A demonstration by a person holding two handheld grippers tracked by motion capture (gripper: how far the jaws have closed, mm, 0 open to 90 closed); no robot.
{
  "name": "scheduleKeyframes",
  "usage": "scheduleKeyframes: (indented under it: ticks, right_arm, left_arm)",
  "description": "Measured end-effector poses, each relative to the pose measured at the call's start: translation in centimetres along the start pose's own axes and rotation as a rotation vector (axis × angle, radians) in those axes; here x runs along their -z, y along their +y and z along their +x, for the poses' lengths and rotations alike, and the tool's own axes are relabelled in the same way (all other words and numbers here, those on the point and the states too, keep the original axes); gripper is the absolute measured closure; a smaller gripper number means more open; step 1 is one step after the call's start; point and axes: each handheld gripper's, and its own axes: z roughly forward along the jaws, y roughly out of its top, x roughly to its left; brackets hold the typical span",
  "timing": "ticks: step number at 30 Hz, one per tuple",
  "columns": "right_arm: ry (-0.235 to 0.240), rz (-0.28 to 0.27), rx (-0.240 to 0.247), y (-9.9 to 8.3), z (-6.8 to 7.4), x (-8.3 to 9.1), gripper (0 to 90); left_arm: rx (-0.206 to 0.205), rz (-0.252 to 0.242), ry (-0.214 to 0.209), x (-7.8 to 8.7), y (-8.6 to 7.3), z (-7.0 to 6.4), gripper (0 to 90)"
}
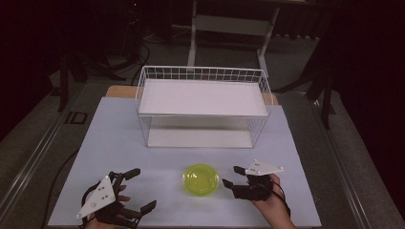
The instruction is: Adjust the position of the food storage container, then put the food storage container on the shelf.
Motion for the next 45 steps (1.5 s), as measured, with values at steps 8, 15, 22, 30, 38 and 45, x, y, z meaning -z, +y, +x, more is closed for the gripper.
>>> scheduleKeyframes:
  ticks: [8,15,22,30,38,45]
  right_arm:
    - [0.037,-0.103,-0.015,0.4,0.9,2.2,14.1]
    - [0.037,-0.14,0.029,1.2,1.6,3.4,18.5]
    - [0.047,-0.165,0.04,2.9,1.7,3.7,21.4]
    - [0.052,-0.191,0.065,4.8,1.8,3.5,21.3]
    - [0.021,-0.187,0.076,5.3,1.6,2.6,18.6]
    - [0.017,-0.196,0.036,5.2,0.8,2.3,16.9]
  left_arm:
    - [0.009,-0.006,-0.035,-1.0,0.9,-0.4,0.2]
    - [0.001,0.016,-0.046,-1.6,2.5,-0.3,0.2]
    - [0.054,0.031,-0.065,-3.0,4.2,0.7,0.2]
    - [0.037,0.045,-0.077,-4.7,5.7,0.4,0.1]
    - [0.109,0.108,-0.076,-6.4,6.4,0.8,0.2]
    - [0.107,0.131,-0.053,-8.0,6.2,0.6,0.2]
